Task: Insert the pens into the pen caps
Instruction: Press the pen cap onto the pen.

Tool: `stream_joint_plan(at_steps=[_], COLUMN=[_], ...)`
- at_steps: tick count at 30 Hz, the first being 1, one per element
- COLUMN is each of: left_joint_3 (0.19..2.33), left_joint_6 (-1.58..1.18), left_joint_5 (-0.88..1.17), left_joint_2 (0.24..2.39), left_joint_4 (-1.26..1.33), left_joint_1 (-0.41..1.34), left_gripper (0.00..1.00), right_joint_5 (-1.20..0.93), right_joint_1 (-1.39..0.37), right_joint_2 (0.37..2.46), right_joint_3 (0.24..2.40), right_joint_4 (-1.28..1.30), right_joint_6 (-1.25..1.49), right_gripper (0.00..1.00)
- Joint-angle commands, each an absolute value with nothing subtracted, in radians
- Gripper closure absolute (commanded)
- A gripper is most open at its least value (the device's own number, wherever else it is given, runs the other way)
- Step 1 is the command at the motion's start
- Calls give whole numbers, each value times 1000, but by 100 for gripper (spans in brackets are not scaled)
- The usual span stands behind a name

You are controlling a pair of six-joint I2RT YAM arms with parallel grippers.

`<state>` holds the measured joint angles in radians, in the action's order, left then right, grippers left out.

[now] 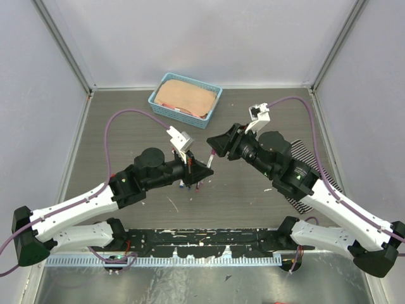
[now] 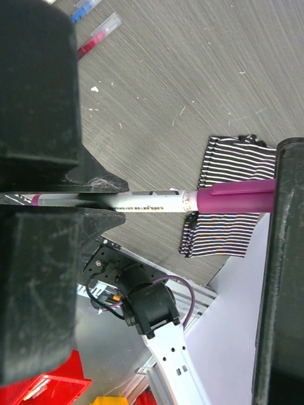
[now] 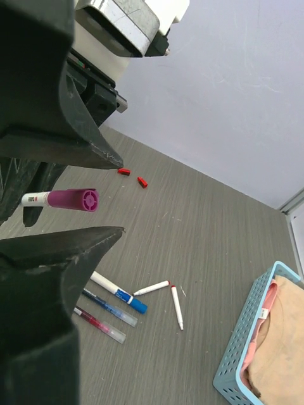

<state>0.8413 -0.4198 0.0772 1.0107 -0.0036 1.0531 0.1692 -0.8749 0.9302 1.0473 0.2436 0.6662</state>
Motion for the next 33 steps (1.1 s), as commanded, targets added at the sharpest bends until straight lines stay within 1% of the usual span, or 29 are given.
stream_joint_plan(at_steps=[1, 5, 11, 13, 14, 25, 28, 33], left_joint_3=[854, 854, 866, 872, 873, 942, 951, 975], left_joint_6=[-404, -404, -402, -402, -403, -398, -395, -390], left_joint_5=[75, 74, 67, 58, 54, 27, 10, -22], left_joint_2=[1002, 999, 983, 971, 964, 927, 915, 905], left_joint_4=[40, 38, 22, 17, 18, 53, 81, 102], left_joint_1=[1058, 1057, 1057, 1058, 1058, 1057, 1057, 1057], left_gripper=[100, 100, 100, 100, 100, 100, 100, 100], right_joint_5=[138, 138, 134, 129, 124, 43, 67, 168], right_joint_1=[-877, -877, -877, -877, -877, -908, -949, -1070], right_joint_2=[925, 922, 921, 916, 914, 904, 905, 910], right_joint_3=[1079, 1065, 1050, 1041, 1032, 948, 926, 895], right_joint_4=[202, 198, 215, 218, 218, 194, 210, 240], right_joint_6=[669, 676, 673, 669, 668, 703, 706, 711], right_gripper=[58, 72, 90, 97, 99, 99, 99, 99])
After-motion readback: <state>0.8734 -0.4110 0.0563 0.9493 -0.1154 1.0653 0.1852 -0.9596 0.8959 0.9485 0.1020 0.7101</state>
